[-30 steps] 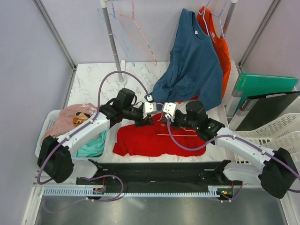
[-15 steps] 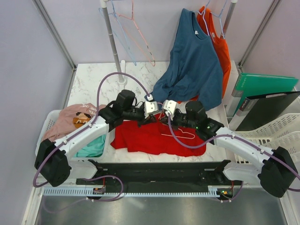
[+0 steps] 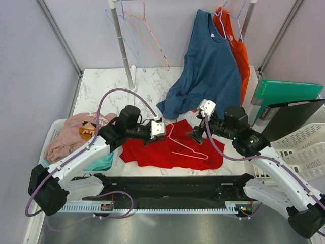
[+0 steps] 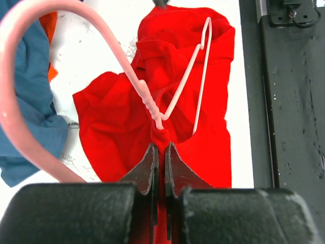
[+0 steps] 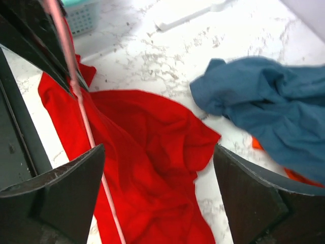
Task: Place the t-shirt on the hanger
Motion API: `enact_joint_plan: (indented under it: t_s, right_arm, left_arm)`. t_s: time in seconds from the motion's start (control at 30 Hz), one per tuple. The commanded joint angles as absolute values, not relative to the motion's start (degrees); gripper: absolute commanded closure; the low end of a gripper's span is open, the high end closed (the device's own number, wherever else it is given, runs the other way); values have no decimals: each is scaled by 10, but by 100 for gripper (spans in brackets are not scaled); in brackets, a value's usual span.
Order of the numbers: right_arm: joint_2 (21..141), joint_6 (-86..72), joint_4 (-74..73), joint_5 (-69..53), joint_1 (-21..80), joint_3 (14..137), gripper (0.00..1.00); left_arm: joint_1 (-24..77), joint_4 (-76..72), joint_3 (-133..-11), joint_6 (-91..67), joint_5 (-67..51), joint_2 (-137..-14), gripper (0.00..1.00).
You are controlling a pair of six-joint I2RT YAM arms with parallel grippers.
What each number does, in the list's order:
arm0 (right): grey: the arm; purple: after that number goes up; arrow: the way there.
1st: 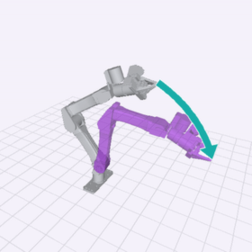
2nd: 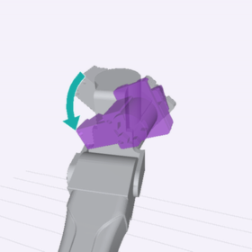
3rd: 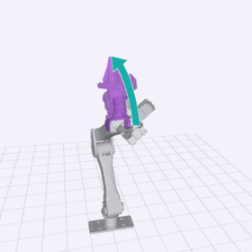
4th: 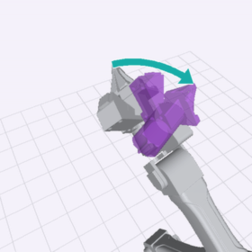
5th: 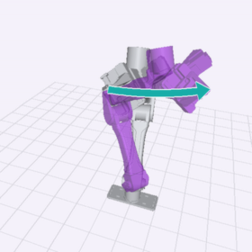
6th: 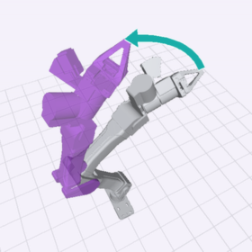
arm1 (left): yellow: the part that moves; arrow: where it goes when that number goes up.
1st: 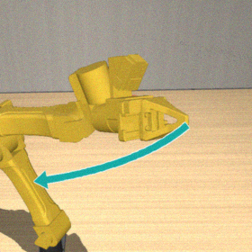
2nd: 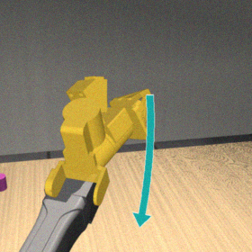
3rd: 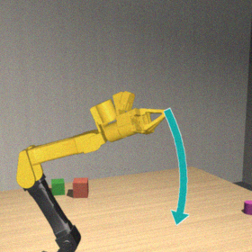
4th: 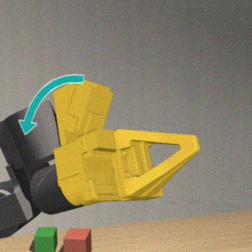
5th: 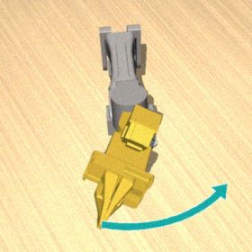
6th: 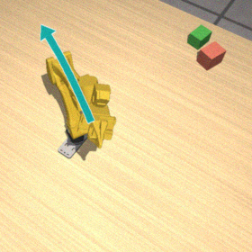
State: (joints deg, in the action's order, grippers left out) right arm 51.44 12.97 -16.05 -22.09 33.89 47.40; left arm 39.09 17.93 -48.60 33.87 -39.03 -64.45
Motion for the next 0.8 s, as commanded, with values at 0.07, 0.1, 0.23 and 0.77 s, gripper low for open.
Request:
enact_joint_plan:
  t_s: [0.07, 0.1, 0.23, 0.77]
  right_arm:
    - [552, 131, -307, -243, 300, 508, 2]
    - [578, 142, -322, -247, 299, 516, 3]
    - [656, 195, -401, -286, 285, 540, 7]
    - [769, 293, -409, -323, 279, 541, 7]
  left_arm:
    - [393, 171, -487, 389, -425, -621, 98]
    - [393, 172, -487, 391, -427, -619, 98]
    - [393, 170, -490, 395, -428, -615, 98]
    - [387, 157, -485, 362, -460, -609, 98]
